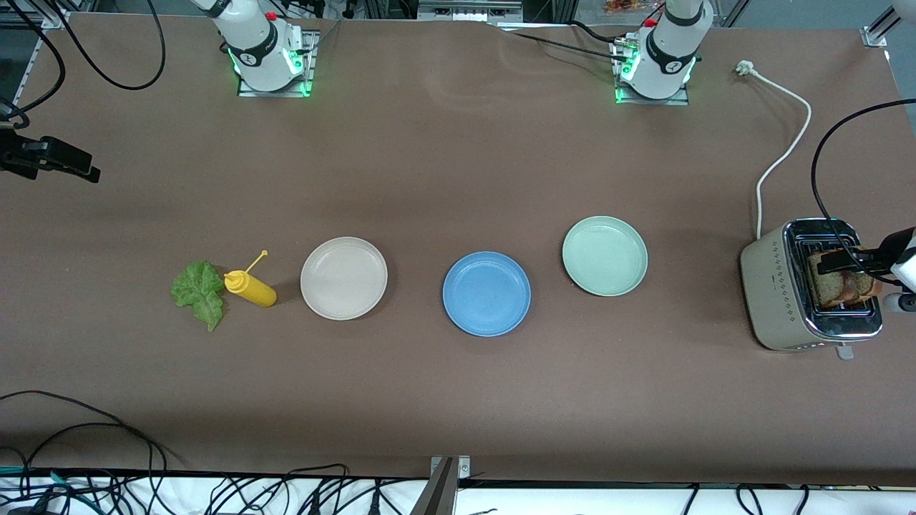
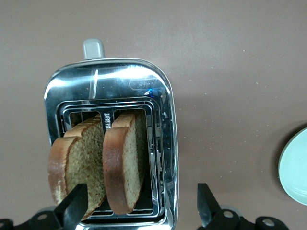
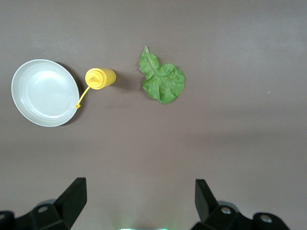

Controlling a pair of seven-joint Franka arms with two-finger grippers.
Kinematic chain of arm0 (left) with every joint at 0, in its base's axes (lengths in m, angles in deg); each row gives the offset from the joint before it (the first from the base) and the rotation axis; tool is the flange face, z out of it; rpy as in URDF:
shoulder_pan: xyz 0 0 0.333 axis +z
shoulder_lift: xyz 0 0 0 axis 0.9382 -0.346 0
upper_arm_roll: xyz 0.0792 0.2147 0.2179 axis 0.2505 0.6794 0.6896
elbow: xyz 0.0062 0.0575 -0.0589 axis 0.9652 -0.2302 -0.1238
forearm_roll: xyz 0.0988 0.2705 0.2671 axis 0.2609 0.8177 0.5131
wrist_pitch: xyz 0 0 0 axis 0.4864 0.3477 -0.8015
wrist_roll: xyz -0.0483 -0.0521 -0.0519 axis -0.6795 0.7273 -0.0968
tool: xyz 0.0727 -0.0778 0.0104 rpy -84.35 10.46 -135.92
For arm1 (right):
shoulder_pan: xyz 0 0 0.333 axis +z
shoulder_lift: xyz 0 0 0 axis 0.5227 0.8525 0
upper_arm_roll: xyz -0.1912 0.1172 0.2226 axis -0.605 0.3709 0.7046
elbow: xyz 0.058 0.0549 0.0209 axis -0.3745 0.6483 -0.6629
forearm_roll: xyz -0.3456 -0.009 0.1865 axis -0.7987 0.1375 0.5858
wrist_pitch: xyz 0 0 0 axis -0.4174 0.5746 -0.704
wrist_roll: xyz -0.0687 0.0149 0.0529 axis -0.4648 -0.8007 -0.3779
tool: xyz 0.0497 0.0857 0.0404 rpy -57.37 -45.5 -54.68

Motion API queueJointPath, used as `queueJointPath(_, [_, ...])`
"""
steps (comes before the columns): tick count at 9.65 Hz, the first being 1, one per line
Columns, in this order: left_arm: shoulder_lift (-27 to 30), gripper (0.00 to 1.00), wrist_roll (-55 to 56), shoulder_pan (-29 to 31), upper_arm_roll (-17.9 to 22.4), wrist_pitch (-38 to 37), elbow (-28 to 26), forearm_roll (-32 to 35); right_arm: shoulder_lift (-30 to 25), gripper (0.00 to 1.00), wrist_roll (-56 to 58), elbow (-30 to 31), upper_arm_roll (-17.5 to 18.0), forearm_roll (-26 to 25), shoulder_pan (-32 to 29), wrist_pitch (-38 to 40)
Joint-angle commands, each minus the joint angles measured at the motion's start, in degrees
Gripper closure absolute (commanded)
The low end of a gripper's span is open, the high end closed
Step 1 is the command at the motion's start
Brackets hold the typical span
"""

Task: Make sandwich in blue plate with both arms
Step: 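Move the left gripper down over the toaster's bread slices, then grasp the outer bread slice in the toaster with the left gripper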

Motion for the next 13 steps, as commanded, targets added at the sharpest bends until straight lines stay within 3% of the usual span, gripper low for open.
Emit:
queueJointPath(1, [-2.9,0.0,-2.0,0.1,0.3,1.2,1.3,-1.4,0.0,0.0,0.6,-1.0,0.0,-0.7,0.1,1.1])
queueJointPath(7, [-4.5,0.01,-3.6,0.7,0.4,1.2,1.3,-0.9,0.1,0.0,0.6,-1.0,0.0,-0.6,0.1,1.1])
queueJointPath(8, [-4.6,0.1,-3.7,0.8,0.4,1.2,1.2,-0.8,0.1,0.0,0.6,-1.0,0.0,-0.6,0.1,1.1])
queueJointPath(10, [-4.6,0.5,-3.6,0.8,0.5,1.0,1.2,-0.6,0.1,0.0,0.6,-1.0,0.0,-0.6,0.1,1.1])
queueJointPath(13, [-4.6,0.93,-3.5,0.8,0.5,0.7,1.3,-0.5,0.1,0.0,0.6,-1.0,0.0,-0.6,0.1,1.1])
